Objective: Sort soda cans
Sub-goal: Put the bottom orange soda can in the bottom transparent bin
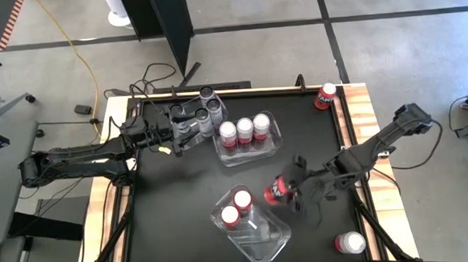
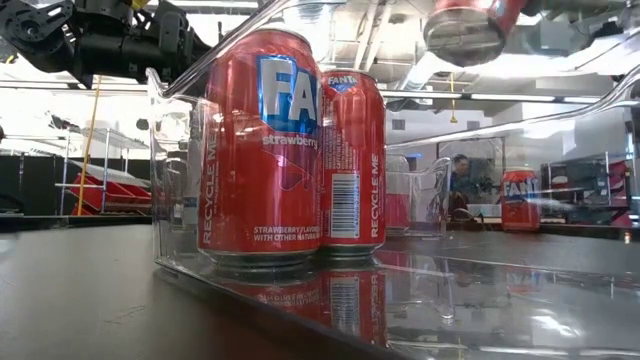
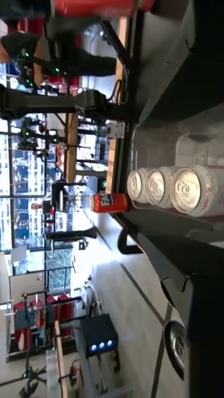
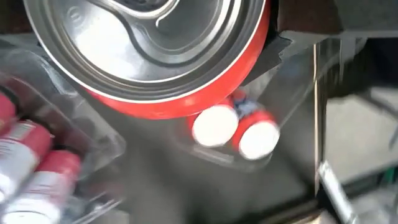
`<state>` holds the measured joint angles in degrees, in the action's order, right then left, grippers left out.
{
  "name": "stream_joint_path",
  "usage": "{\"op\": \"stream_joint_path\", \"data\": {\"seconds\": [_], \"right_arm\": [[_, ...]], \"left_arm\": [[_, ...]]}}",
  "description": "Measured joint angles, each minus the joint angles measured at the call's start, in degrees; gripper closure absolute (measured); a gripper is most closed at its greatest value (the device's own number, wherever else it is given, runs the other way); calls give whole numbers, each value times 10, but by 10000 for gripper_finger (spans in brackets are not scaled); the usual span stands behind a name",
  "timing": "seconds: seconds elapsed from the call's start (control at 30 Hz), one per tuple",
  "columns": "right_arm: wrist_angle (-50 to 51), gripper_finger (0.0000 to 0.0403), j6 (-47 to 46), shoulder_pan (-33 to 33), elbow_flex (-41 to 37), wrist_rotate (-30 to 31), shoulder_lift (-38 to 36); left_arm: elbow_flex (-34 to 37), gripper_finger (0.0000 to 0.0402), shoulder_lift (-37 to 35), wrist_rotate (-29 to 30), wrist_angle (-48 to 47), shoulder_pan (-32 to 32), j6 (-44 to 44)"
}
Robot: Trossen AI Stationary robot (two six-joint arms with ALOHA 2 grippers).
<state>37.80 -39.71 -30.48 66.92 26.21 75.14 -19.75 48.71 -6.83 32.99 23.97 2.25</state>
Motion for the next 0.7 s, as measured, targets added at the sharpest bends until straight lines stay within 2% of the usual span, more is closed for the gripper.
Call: {"op": "stream_joint_path", "data": {"seconds": [0.17,0.27,0.5,0.7], "right_arm": [[-5,96,62,-1,7,-85,46],[-10,96,110,-3,34,-125,92],[-3,96,253,-22,123,-142,181],[8,96,301,-11,145,-160,248]], "left_arm": [[0,121,0,5,0,0,21],[0,121,0,11,6,0,1],[0,121,0,23,8,0,-37],[0,121,0,33,7,0,-68]]}}
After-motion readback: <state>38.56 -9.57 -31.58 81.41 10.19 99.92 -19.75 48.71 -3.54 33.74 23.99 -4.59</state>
